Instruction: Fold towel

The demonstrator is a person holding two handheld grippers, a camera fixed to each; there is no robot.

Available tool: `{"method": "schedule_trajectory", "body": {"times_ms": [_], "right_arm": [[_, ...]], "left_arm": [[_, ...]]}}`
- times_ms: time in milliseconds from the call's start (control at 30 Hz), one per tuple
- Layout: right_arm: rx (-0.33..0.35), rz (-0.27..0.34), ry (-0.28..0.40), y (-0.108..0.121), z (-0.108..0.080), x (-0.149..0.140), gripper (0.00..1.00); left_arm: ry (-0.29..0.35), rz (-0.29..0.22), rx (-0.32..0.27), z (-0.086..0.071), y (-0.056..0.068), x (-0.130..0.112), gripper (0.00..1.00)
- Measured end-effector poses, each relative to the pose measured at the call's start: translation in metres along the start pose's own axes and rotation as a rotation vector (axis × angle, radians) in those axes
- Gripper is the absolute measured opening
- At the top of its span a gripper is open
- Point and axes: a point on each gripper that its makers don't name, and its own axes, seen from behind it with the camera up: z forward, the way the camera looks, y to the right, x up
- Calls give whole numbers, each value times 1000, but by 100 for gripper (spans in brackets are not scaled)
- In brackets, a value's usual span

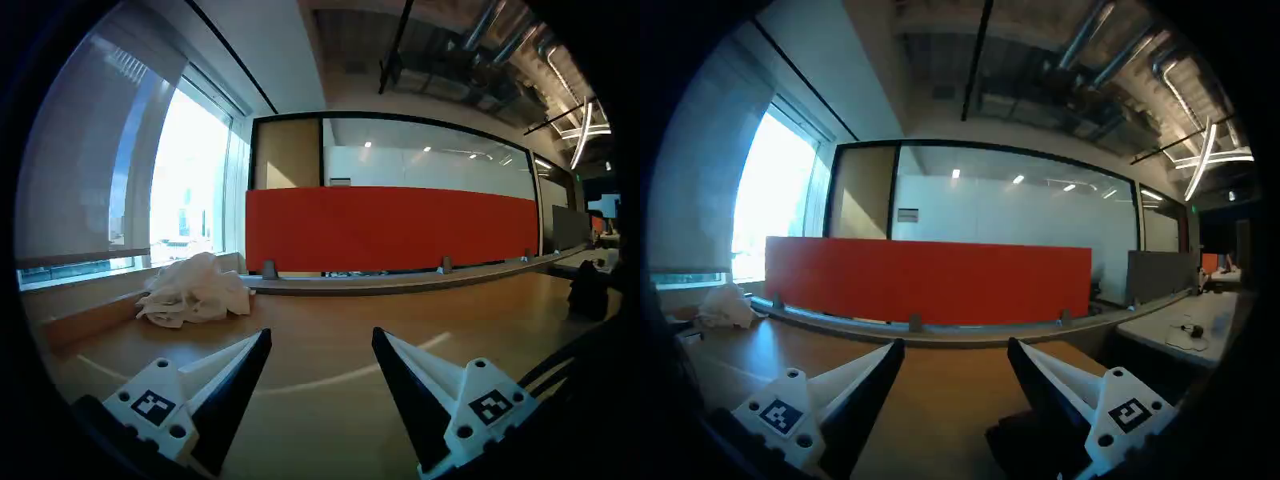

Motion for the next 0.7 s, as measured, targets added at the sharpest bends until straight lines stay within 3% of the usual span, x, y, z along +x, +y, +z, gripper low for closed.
{"method": "schedule_trajectory", "body": {"times_ms": [700], "right_arm": [[38,5,-39,-8,2,-88,100]], "left_arm": [[0,0,0,1,2,0,94]]}}
